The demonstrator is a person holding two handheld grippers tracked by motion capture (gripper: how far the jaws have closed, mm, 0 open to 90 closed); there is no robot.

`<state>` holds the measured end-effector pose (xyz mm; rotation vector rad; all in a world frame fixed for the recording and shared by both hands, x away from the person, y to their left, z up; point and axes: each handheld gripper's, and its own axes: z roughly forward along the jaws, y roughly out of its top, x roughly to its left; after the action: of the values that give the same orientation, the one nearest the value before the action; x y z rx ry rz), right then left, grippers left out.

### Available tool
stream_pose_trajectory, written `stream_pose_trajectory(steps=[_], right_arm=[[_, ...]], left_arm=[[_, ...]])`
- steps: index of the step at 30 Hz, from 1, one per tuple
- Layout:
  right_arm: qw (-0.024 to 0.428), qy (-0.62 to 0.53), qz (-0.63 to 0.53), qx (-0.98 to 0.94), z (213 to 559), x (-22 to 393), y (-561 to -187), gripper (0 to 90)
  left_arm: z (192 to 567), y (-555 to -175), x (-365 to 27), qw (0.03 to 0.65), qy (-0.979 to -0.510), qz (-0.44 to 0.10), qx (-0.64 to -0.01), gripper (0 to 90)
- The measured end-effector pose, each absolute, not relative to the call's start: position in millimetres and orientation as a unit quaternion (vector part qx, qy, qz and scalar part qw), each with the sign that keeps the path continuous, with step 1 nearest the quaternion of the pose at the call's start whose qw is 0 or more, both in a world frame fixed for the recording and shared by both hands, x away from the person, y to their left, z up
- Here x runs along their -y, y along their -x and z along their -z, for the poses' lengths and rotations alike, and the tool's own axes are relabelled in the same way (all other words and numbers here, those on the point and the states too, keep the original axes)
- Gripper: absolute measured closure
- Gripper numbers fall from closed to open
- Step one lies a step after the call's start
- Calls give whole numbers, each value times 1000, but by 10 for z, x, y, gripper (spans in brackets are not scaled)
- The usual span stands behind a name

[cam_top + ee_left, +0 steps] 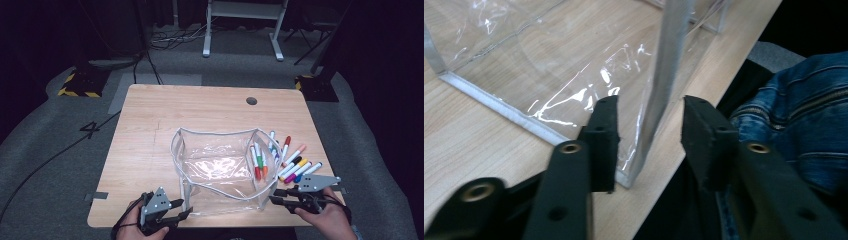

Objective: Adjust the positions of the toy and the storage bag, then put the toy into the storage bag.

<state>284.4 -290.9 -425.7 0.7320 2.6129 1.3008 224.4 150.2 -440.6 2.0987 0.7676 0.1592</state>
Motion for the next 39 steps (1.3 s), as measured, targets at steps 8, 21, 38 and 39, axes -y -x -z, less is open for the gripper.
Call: stream_pose_trajectory(steps=[8,21,38,39], right_arm=[[103,-333,-416,-840,4251,3365,-2927,557],[167,-455,-371,-792,4450,3888,-3126,433],[165,-541,-343,-750,4839,4045,-3513,345],[160,-548,-349,-743,4848,4033,-3534,337]], left_arm=[[4176,-2293,-1784,436,-825,-123,-338,443],[4360,-2931,-1975,413,-792,-181,-413,361],[5074,-3387,-2012,354,-782,-215,-465,345],[5087,-3382,-2017,352,-784,-210,-466,342]])
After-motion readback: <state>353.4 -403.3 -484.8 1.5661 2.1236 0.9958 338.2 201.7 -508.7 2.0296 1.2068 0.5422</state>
